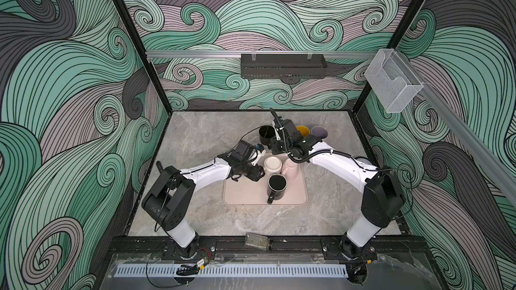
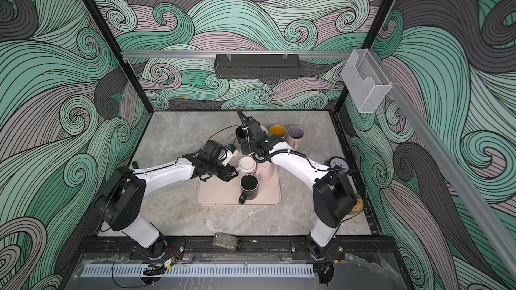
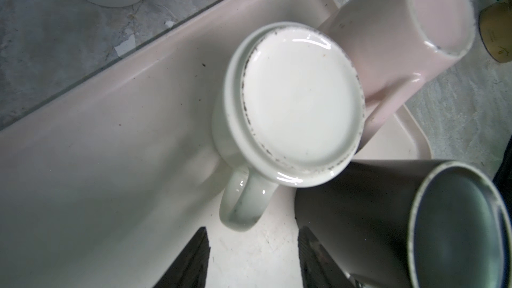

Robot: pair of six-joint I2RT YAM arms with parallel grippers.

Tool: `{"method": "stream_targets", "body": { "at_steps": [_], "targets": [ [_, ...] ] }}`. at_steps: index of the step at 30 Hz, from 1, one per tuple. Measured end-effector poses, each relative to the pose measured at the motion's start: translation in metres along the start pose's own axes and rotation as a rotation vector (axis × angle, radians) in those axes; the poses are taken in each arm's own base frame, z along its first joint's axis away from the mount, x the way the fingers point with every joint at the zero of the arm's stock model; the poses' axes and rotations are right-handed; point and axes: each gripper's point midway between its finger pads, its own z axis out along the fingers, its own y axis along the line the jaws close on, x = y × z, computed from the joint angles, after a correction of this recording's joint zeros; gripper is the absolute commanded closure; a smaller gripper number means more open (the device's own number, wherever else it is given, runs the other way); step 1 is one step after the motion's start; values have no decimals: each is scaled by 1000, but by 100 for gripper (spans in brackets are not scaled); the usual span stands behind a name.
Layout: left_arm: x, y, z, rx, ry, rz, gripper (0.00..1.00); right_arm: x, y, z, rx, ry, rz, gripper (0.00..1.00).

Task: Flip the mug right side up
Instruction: 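Move the left gripper over the upside-down cream mug on the tray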

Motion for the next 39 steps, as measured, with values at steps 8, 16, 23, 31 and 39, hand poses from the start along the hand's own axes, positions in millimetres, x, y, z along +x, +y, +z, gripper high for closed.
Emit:
{"method": "stream_targets", "body": {
  "at_steps": [8,16,23,31,39],
  "targets": [
    [-9,1,8,1,-4,17,50,1,0,1,1,4,-1,62],
    [-10,2,14,2,0,44,52,3,0,3,2,10,-2,62],
    [-8,3,20,3,14,70,60,6,1,7,-4,24,2,62],
    [-8,0,24,3,20,90,62,6,2,7,-9,25,6,62],
    [-10,3,27,-22,23,109,77,6,0,8,-5,25,12,62]
  ]
}}
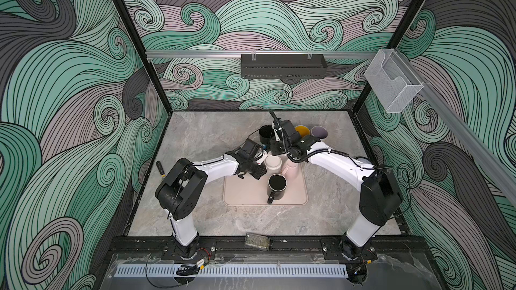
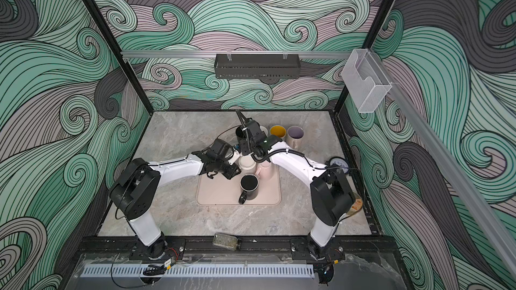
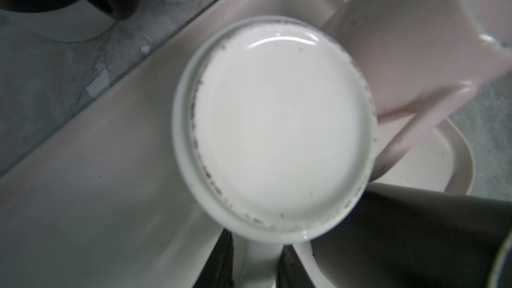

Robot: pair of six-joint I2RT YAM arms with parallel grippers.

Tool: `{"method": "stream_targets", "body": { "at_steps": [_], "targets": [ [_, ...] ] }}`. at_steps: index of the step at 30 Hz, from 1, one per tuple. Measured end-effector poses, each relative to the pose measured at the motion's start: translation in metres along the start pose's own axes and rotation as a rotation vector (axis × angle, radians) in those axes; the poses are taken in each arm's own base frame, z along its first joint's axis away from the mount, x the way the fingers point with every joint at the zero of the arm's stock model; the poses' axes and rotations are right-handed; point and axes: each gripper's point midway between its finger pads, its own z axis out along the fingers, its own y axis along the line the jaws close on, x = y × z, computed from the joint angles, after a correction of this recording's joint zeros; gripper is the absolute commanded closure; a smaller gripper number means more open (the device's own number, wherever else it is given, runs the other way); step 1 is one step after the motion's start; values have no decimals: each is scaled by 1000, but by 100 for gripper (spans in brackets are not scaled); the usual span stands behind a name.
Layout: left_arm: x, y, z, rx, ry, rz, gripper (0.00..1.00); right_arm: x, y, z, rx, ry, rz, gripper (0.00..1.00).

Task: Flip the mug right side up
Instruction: 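Move the left gripper over the upside-down cream mug on the tray, then lower the left gripper and close it on the cream mug's base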

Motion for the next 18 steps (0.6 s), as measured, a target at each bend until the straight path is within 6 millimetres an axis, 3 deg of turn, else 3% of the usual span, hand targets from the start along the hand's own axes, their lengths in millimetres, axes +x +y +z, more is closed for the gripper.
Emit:
{"method": "stream_targets", "body": {
  "at_steps": [4,10,18],
  "targets": [
    [0,4,0,-34,3,5,77,-1,0,1,0,-3,5,62],
    [4,12,4,-94,18,15,57,-2,0,1,-2,-7,10,62],
    [2,17,8,-145,35,21,60,-2,-1,1,0,-8,13,62]
  ]
}}
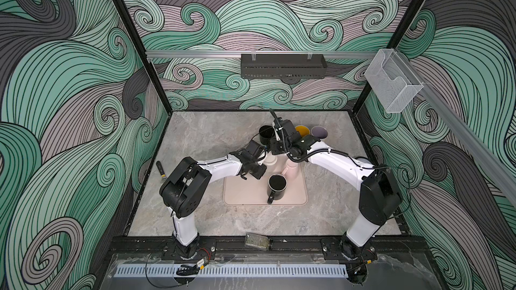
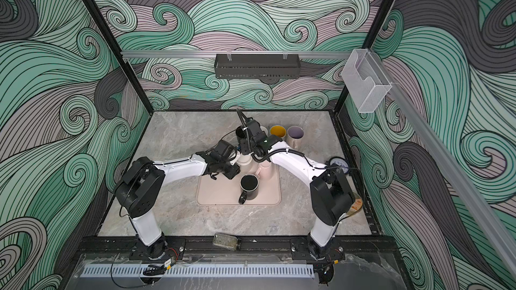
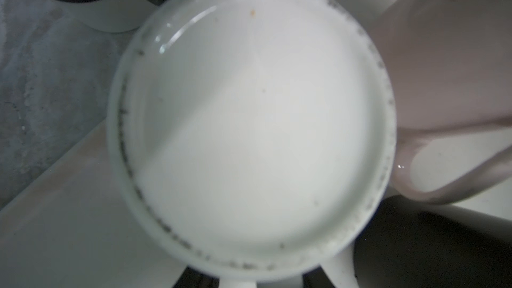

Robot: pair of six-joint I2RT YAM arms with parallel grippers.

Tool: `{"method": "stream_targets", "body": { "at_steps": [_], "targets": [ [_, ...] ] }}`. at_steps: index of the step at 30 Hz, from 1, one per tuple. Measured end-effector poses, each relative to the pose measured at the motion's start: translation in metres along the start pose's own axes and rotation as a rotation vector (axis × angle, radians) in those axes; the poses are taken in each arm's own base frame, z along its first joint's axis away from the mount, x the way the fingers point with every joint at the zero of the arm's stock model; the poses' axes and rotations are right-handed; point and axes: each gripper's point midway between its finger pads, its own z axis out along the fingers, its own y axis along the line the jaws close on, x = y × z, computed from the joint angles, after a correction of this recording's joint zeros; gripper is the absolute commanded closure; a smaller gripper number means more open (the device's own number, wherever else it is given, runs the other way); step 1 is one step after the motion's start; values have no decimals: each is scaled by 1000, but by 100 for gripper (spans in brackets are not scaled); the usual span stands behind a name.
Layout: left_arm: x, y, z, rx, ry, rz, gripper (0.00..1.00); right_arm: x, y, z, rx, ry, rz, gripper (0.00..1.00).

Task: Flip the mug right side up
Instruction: 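Lower the left gripper and close it on the cream mug's base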

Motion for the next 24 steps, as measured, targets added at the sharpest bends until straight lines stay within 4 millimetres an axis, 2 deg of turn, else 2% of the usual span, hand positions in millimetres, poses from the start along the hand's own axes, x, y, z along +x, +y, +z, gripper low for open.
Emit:
{"method": "stream_targets", "body": {
  "at_steps": [21,24],
  "targets": [
    [-10,-2,1,7,11,-24,79,-3,-8,2,26,-14,10,62],
    [-10,-2,1,5,14,-25,87,-2,-9,2,26,-13,10,62]
  ]
}}
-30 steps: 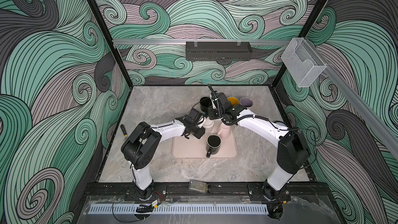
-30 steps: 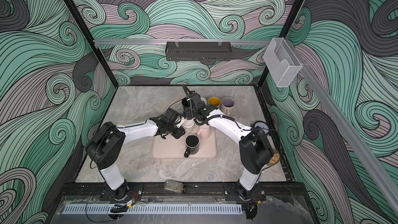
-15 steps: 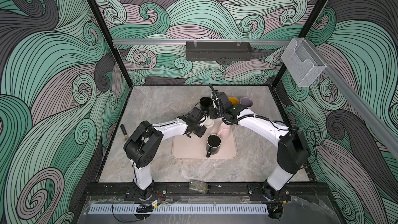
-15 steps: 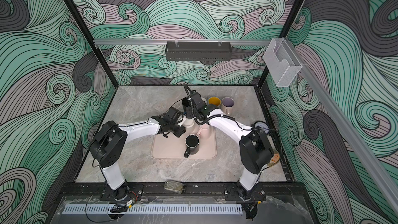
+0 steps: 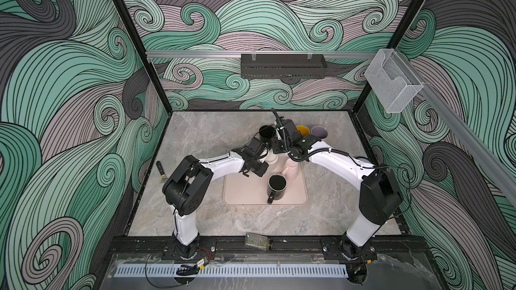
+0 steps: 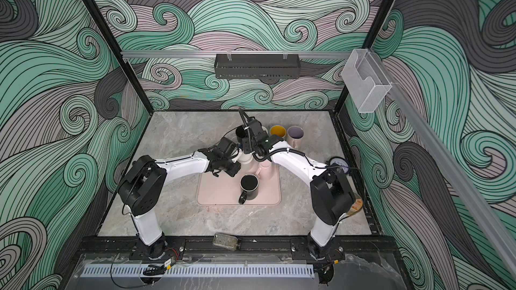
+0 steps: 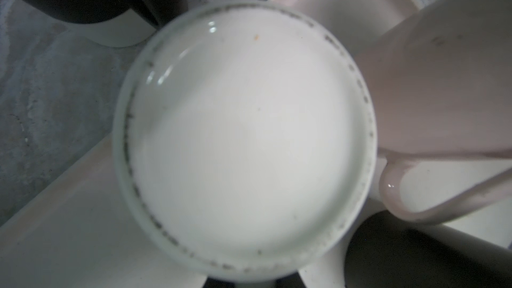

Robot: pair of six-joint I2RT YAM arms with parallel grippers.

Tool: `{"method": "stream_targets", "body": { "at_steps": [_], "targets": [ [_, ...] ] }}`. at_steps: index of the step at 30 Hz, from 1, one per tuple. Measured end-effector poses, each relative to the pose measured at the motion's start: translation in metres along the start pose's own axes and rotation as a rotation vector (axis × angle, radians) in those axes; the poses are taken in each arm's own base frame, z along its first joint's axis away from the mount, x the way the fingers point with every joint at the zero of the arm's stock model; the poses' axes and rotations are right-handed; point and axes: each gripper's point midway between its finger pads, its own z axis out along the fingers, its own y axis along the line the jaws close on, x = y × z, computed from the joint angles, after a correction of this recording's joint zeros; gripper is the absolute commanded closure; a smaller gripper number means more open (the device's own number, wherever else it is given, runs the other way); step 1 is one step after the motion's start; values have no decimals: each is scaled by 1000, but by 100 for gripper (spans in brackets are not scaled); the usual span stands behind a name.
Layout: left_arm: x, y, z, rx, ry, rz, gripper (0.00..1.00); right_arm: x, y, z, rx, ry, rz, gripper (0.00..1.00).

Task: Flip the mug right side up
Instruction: 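Lower the left gripper and close it on the cream mug's base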

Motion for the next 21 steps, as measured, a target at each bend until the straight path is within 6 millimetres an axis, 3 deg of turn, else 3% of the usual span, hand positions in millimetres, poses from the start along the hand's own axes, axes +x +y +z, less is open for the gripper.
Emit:
{"method": "stream_targets", "body": {
  "at_steps": [7,15,21],
  "targets": [
    [0,0,0,-12,3,6,100,3,-1,2,2,3,7,62],
    [1,3,-3,-35,6,12,100,1,-1,-2,-2,-5,14,62],
    [18,7,-22,-80,14,21,100,-6,0,-11,-10,-28,19,62]
  ]
}}
